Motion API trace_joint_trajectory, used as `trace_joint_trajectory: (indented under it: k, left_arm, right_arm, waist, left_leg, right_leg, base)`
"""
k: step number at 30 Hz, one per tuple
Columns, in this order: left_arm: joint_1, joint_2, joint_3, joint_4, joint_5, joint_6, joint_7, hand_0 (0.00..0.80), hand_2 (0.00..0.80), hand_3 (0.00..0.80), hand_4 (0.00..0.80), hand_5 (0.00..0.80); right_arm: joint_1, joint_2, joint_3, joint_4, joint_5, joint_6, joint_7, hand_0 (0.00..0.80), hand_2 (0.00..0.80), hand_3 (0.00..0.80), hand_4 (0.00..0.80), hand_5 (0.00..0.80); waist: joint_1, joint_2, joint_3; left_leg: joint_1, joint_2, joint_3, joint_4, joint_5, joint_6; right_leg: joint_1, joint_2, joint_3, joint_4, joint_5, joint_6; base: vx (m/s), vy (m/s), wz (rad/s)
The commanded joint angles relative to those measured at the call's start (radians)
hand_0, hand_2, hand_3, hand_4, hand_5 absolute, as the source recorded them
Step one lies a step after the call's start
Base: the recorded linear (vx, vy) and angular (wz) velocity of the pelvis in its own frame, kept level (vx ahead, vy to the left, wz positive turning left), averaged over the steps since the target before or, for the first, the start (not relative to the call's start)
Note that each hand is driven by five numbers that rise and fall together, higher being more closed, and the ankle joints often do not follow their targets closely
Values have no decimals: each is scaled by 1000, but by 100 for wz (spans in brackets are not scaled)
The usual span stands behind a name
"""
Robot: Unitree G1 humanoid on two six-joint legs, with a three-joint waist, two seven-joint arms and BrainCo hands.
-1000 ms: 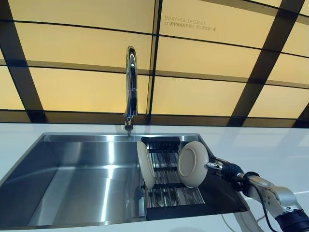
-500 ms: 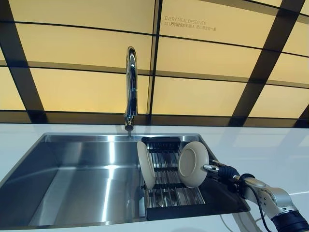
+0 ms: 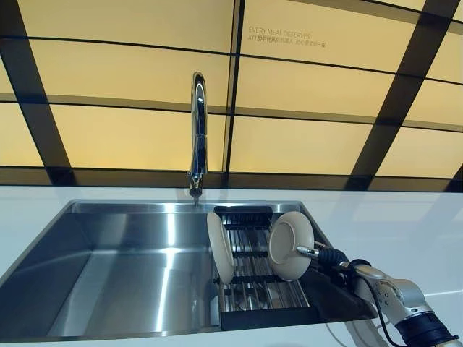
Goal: Take plates into dishwasher
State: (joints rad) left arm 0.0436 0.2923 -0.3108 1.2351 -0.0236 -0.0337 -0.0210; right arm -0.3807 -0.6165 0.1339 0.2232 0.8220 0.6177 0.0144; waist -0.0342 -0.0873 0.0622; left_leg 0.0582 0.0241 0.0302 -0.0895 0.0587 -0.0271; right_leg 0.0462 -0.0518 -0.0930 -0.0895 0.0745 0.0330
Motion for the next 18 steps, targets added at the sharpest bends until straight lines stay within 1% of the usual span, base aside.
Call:
trace_joint_trajectory:
  k: [1, 8, 9, 10, 11, 12, 13, 14, 18]
  left_arm:
    - [-117, 16, -51, 8, -9, -42, 0, 0, 0, 0, 0, 0]
    - [-122, 8, -67, 10, -13, -37, 2, 0, 0, 0, 0, 0]
    - [-123, 9, -67, 10, -13, -37, 1, 0, 0, 0, 0, 0]
    - [-123, 9, -67, 10, -13, -37, 1, 0, 0, 0, 0, 0]
    - [-123, 9, -68, 11, -13, -37, 1, 0, 0, 0, 0, 0]
    - [-123, 8, -69, 11, -14, -36, 2, 0, 0, 0, 0, 0]
    - [-122, 7, -71, 11, -15, -36, 3, 0, 0, 0, 0, 0]
    - [-122, 7, -71, 11, -14, -36, 2, 0, 0, 0, 0, 0]
    - [-123, 8, -78, 6, -19, -31, 1, 0, 0, 0, 0, 0]
  right_arm:
    - [-125, 17, 27, 47, 47, -41, -24, 0, 0, 0, 0, 0]
    - [-172, 21, 25, 85, 54, -45, -85, 0, 0, 0, 0, 0]
    - [-178, 20, 24, 93, 51, -43, -91, 160, 160, 160, 160, 160]
    - [-178, 20, 24, 93, 51, -43, -91, 160, 160, 160, 160, 160]
    - [-182, 18, 22, 98, 51, -43, -95, 433, 433, 433, 433, 433]
    - [-184, 17, 22, 100, 52, -44, -98, 521, 521, 521, 521, 521]
    - [-191, 15, 21, 106, 50, -46, -104, 781, 781, 781, 781, 781]
    - [-196, 14, 20, 111, 48, -44, -105, 800, 800, 800, 800, 800]
    - [-221, 2, 19, 130, 27, -52, -112, 800, 800, 800, 800, 800]
  waist:
    - [38, -8, 8]
    - [43, -7, 9]
    - [44, -6, 9]
    - [44, -6, 9]
    - [45, -6, 9]
    - [45, -6, 9]
    - [46, -6, 8]
    - [47, -6, 9]
    - [53, -6, 11]
  left_leg:
    - [-3, 4, 21, 2, -32, 6]
    - [0, 5, 17, 2, -33, 5]
    - [0, 5, 16, 2, -33, 5]
    - [0, 5, 16, 2, -33, 5]
    - [0, 4, 15, 2, -34, 5]
    - [0, 4, 15, 2, -34, 5]
    - [1, 5, 16, 2, -34, 5]
    - [1, 5, 15, 2, -34, 5]
    - [0, 4, 15, 2, -33, 4]
  right_leg:
    - [28, -15, -16, 20, -26, 23]
    - [32, -15, -15, 20, -27, 22]
    - [33, -15, -15, 20, -28, 22]
    - [33, -15, -15, 20, -28, 22]
    - [33, -15, -15, 20, -28, 22]
    - [34, -15, -15, 20, -28, 22]
    - [34, -15, -16, 20, -28, 22]
    - [35, -15, -16, 19, -27, 22]
    - [35, -16, -22, 16, -24, 23]
  base:
    - [0, 0, 0]
    - [0, 0, 0]
    - [0, 0, 0]
    - [0, 0, 0]
    - [0, 0, 0]
    - [0, 0, 0]
    - [0, 0, 0]
    - [0, 0, 0]
    - [0, 0, 0]
